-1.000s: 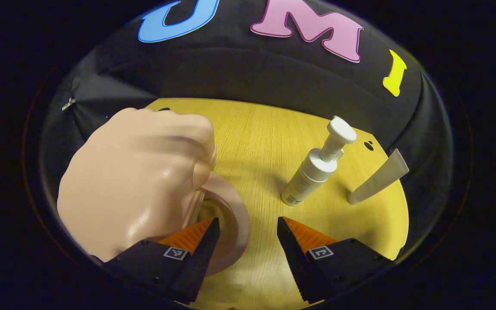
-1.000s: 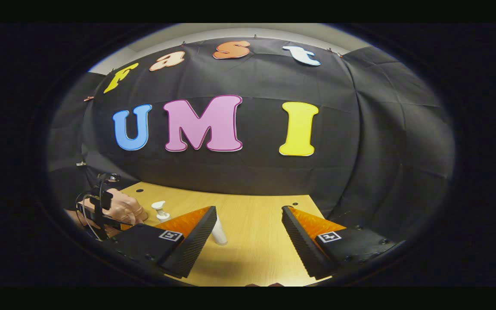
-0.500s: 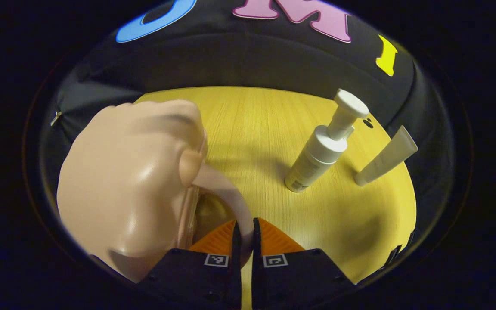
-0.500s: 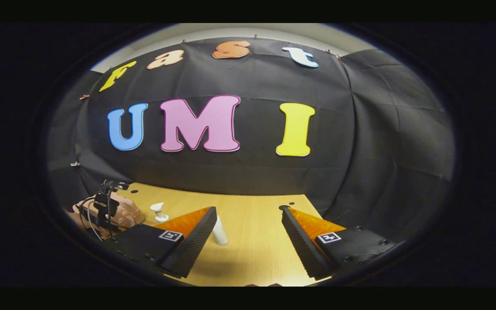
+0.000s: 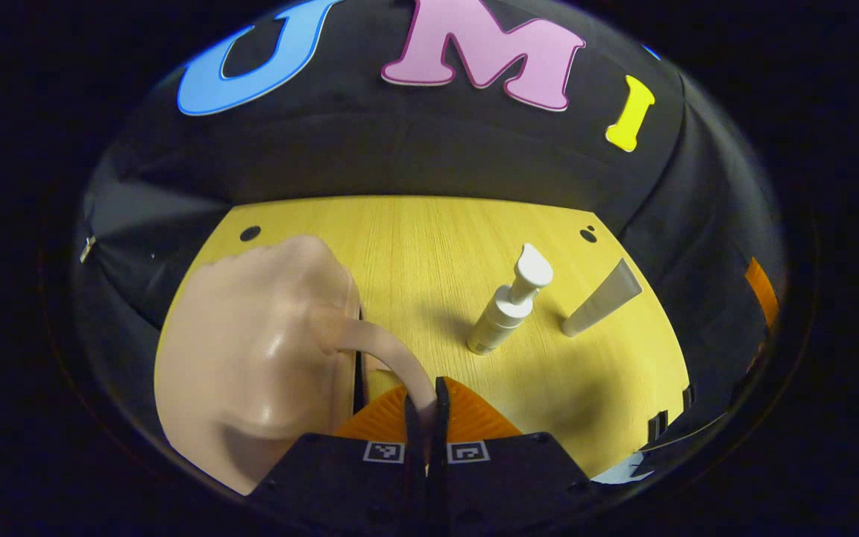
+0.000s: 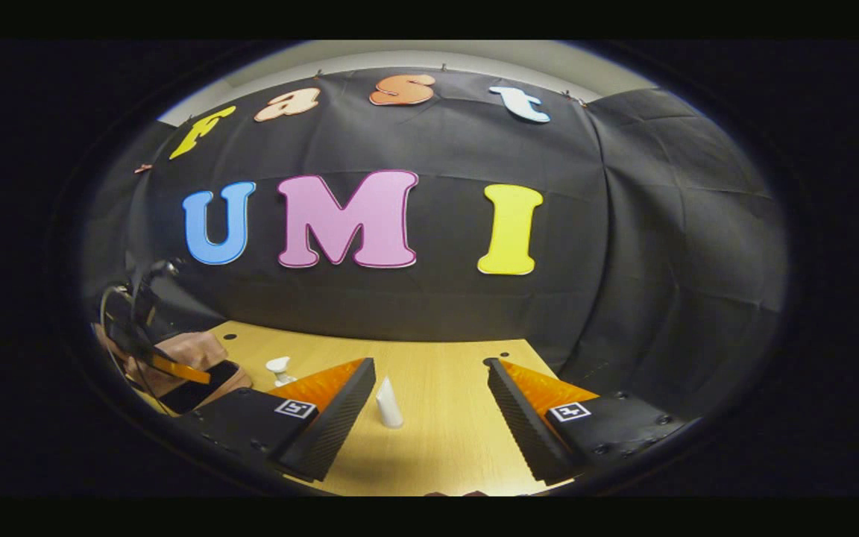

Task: First open the suitcase, pack the skin care products into it, and then close the suitcase.

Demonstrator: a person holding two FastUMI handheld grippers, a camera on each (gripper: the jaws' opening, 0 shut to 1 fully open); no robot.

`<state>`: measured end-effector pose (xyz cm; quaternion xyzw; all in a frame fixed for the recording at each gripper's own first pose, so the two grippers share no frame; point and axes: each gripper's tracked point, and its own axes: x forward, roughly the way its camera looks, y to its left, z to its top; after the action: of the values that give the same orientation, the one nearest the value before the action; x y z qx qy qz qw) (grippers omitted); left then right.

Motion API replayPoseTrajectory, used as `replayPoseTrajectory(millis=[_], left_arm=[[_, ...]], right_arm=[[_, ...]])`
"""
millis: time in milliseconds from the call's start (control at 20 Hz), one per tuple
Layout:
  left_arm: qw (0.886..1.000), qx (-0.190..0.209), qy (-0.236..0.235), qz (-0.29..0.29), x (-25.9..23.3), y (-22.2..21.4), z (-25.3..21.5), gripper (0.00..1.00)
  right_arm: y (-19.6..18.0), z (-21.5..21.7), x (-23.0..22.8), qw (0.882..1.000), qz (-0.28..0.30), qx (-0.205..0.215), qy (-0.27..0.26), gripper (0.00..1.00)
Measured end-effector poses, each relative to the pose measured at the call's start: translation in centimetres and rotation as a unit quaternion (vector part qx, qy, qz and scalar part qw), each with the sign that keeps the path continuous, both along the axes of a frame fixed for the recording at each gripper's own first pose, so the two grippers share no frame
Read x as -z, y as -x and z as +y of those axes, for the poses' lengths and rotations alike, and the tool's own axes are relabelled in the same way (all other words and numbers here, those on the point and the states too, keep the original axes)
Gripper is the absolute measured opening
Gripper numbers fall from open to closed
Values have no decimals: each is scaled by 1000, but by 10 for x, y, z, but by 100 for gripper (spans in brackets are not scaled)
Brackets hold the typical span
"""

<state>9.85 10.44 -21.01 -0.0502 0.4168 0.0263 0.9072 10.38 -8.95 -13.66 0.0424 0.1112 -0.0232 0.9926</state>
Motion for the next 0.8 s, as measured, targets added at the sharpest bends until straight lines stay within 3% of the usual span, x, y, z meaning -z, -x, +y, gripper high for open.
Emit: replayPoseTrajectory(millis=[200, 500, 800], left_arm=[[999, -17, -4, -38, -72, 13, 50, 6], [995, -57, -56, -60, -142, 44, 172, 6], [987, -116, -104, -43, -141, 70, 310, 6]], right_arm=[[-4, 21, -9, 1000, -8, -11, -4, 97], [-8, 57, -24, 999, -24, -31, 1, 97], [-7, 85, -36, 999, -29, -37, 19, 97]])
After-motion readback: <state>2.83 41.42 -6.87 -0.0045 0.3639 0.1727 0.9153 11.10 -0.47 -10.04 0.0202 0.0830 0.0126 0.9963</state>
